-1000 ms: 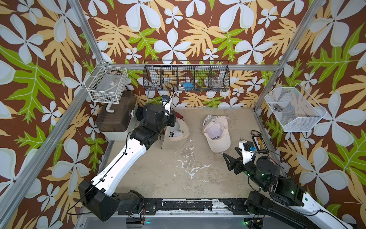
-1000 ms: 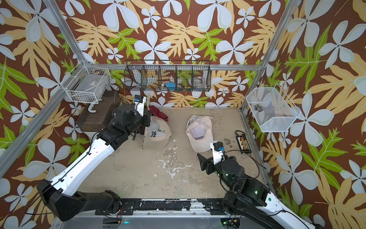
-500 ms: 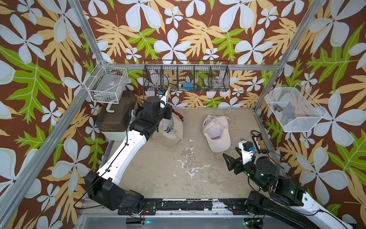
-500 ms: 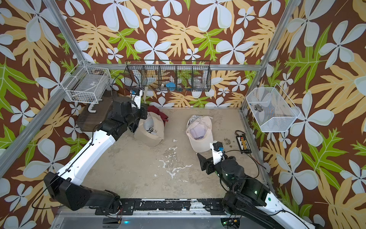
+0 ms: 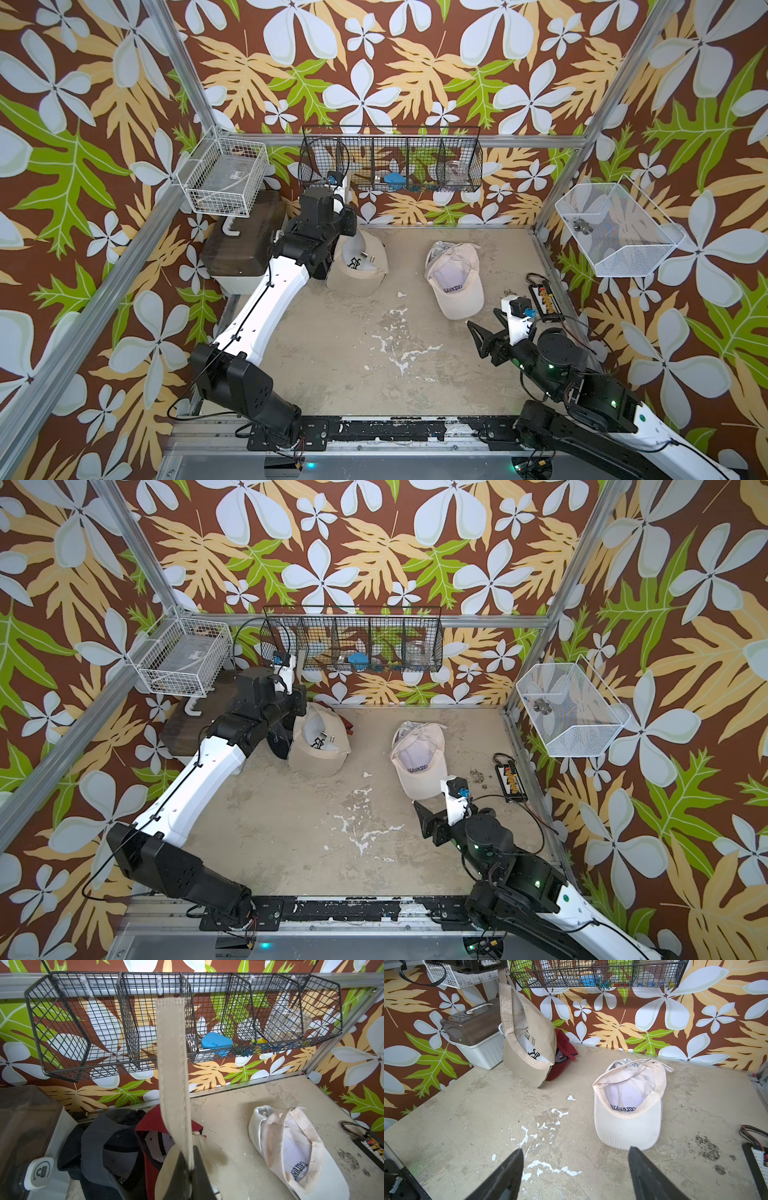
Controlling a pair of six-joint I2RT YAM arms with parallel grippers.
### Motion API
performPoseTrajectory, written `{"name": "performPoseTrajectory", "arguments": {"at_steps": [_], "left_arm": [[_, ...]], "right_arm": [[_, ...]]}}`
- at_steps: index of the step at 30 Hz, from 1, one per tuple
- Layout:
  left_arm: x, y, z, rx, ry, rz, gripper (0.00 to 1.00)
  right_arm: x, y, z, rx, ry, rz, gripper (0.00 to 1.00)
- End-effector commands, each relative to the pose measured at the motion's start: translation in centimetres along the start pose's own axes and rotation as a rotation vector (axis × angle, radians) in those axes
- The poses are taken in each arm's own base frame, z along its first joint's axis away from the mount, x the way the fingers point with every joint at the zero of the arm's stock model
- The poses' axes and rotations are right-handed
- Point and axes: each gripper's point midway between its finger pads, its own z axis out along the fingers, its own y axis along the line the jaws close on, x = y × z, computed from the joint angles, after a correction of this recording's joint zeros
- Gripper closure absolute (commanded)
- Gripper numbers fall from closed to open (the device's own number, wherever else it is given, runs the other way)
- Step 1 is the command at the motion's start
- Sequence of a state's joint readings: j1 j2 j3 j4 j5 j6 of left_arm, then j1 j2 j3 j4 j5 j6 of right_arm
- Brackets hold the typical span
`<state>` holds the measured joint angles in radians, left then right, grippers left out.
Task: Open the adjustable buckle of the baseball cap
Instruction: Place the baseball cap on the baseball cap.
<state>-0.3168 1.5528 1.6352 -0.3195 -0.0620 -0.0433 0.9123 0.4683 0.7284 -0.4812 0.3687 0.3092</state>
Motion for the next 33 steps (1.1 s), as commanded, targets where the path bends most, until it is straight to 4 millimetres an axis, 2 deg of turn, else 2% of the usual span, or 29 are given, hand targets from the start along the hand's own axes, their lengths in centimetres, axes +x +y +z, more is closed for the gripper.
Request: {"name": "performPoseTrajectory", "arguments": {"at_steps": [1,26,33], "left_arm": [[-1.1,0.6,0.3,-0.001,-0.025,0.013,1.0],[-2.7,6.5,3.6,-0.044,-0.066,-0.097,1.0],[-2.6,8.9,3.9,-0.108,-0.075,-0.129,1.0]], "right_arm": [[-0.2,0.1,0.0,-0.003,-0.01,-0.001,0.19],[0.0,0.0,0.3,0.008,0.004,-0.003,0.19],[0.1,0.1,0.4,0.007,0.008,-0.008,0.19]]}}
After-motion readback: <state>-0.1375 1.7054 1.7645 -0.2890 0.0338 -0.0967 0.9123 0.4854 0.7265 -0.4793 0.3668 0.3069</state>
